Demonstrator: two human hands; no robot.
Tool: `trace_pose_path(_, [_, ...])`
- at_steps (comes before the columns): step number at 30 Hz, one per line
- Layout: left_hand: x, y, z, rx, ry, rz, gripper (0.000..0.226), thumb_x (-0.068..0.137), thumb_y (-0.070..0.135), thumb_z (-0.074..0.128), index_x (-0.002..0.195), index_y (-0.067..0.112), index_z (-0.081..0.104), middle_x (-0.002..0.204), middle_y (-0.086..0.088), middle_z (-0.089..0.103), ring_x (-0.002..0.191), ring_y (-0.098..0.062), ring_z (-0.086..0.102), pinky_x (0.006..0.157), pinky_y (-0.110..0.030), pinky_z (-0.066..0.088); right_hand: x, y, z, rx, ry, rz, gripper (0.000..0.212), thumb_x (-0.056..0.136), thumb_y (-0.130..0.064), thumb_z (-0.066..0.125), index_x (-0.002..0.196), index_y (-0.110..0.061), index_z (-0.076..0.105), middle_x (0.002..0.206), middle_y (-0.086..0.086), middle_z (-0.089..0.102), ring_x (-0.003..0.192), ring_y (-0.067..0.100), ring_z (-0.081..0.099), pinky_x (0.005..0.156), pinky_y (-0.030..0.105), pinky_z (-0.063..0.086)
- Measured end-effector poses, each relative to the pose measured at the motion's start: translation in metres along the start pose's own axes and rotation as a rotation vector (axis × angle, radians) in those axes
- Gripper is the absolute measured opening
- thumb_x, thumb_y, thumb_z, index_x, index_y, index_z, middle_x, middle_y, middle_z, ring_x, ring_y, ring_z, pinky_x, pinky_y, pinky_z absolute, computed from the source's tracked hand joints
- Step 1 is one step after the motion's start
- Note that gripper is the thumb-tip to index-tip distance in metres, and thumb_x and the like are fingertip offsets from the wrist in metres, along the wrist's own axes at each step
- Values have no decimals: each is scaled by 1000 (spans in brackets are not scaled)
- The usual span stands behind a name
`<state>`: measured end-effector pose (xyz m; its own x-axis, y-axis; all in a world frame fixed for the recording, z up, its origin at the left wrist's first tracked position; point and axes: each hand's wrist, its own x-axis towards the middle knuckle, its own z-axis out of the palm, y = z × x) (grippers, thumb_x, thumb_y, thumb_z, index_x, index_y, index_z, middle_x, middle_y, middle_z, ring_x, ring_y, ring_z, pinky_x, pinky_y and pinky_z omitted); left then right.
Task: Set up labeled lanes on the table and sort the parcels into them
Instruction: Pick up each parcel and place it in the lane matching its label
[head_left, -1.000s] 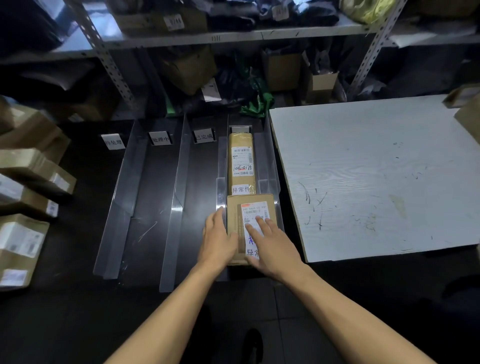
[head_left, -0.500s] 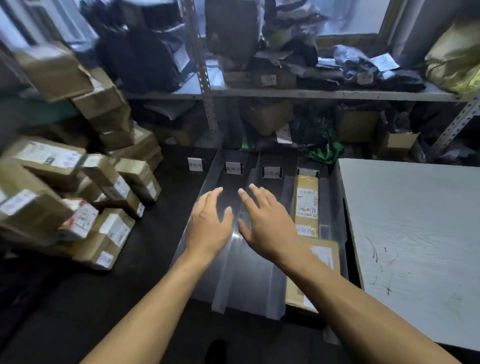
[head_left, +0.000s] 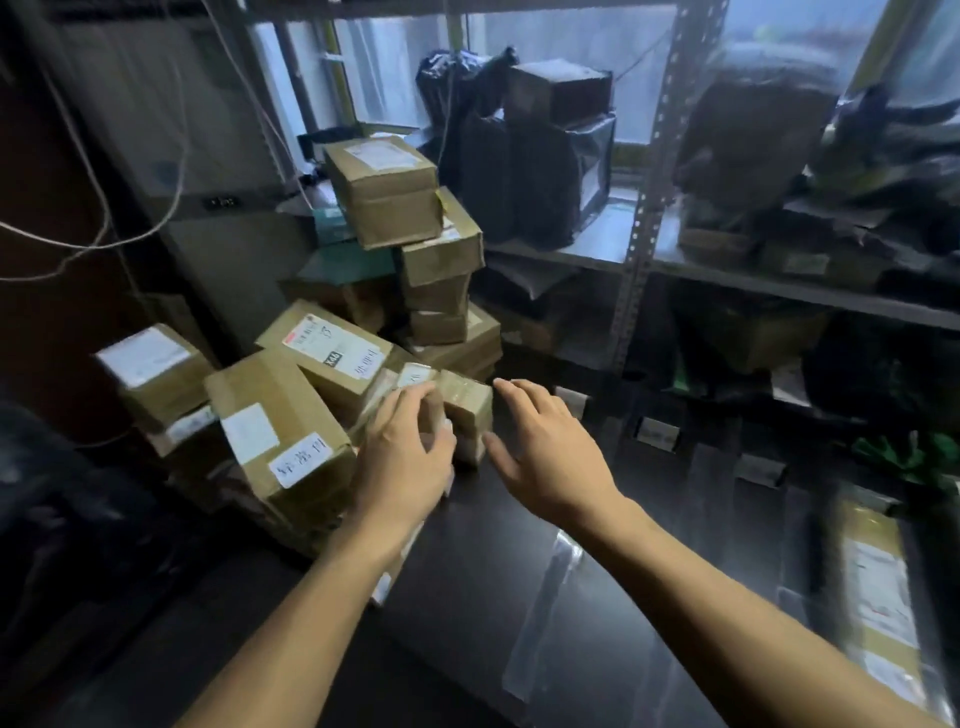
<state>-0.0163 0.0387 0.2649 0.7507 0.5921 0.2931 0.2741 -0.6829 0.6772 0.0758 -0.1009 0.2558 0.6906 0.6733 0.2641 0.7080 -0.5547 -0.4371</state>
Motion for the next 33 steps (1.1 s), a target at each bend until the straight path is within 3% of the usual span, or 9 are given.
trace_pose_path(5, [46, -66, -62, 86, 129, -60, 38, 92, 24, 60, 130, 26, 54, 135, 8, 50, 128, -15, 44, 97, -25, 33, 71, -59, 53, 221, -123, -35, 58, 94, -42, 55, 146, -23, 37, 144, 1, 48, 126, 19, 50, 99, 32, 44])
trace_pose_path(10, [70, -128, -92, 21, 238, -327, 56, 92, 22, 61, 145, 18, 42, 150, -5, 41, 139, -24, 35, 113, -40, 32, 112, -96, 97, 448, -275, 36, 56, 95, -41, 56, 146, -22, 41, 138, 1, 56, 124, 16, 54, 105, 38, 45])
trace_pose_path(15, [62, -162, -88, -457, 217, -670, 76, 95, 17, 59, 157, 20, 15, 146, -5, 47, 127, -23, 51, 100, -32, 42, 126, -106, 129, 584, -484, 147, 57, 95, -52, 52, 145, -28, 43, 139, -2, 56, 126, 14, 53, 110, 38, 41])
trace_pose_path(18, [58, -173, -80, -621, 174, -809, 59, 99, 27, 54, 151, 21, 28, 132, -4, 59, 107, -19, 63, 81, -34, 54, 122, -110, 139, 660, -581, 143, 48, 95, -53, 51, 140, -35, 47, 134, -10, 59, 120, 10, 57, 108, 40, 43])
trace_pose_path(20, [56, -173, -77, -633, 178, -805, 48, 100, 28, 52, 145, 21, 37, 125, -3, 62, 100, -15, 65, 68, -27, 52, 118, -112, 140, 704, -562, 130, 41, 97, -47, 51, 137, -40, 48, 129, -13, 62, 116, 7, 59, 106, 40, 44])
trace_pose_path(24, [54, -164, -81, -664, 219, -745, 46, 100, 27, 51, 144, 21, 39, 126, -1, 63, 105, -16, 65, 74, -27, 52, 111, -120, 130, 766, -511, 80, 35, 99, -40, 49, 134, -41, 52, 121, -15, 66, 111, 6, 62, 102, 43, 47])
trace_pose_path(28, [52, -151, -90, -648, 183, -635, 20, 94, 35, 55, 113, 38, 54, 110, 6, 70, 97, -14, 69, 77, -36, 56, 97, -120, 107, 841, -475, 66, 31, 94, -47, 48, 120, -63, 50, 119, -25, 65, 111, 1, 61, 101, 39, 48])
trace_pose_path(30, [50, -139, -90, -635, 121, -601, 32, 86, 45, 55, 117, 39, 53, 110, 7, 70, 97, -15, 70, 78, -41, 59, 89, -113, 93, 852, -456, 67, 29, 94, -48, 47, 117, -67, 50, 118, -24, 65, 110, 2, 63, 99, 39, 50])
trace_pose_path(33, [49, -118, -80, -634, 22, -548, 50, 91, 45, 58, 137, 34, 43, 114, 7, 69, 92, -9, 71, 66, -30, 61, 76, -96, 70, 837, -404, 100, 30, 93, -48, 46, 115, -68, 51, 114, -21, 67, 106, 4, 65, 96, 39, 51])
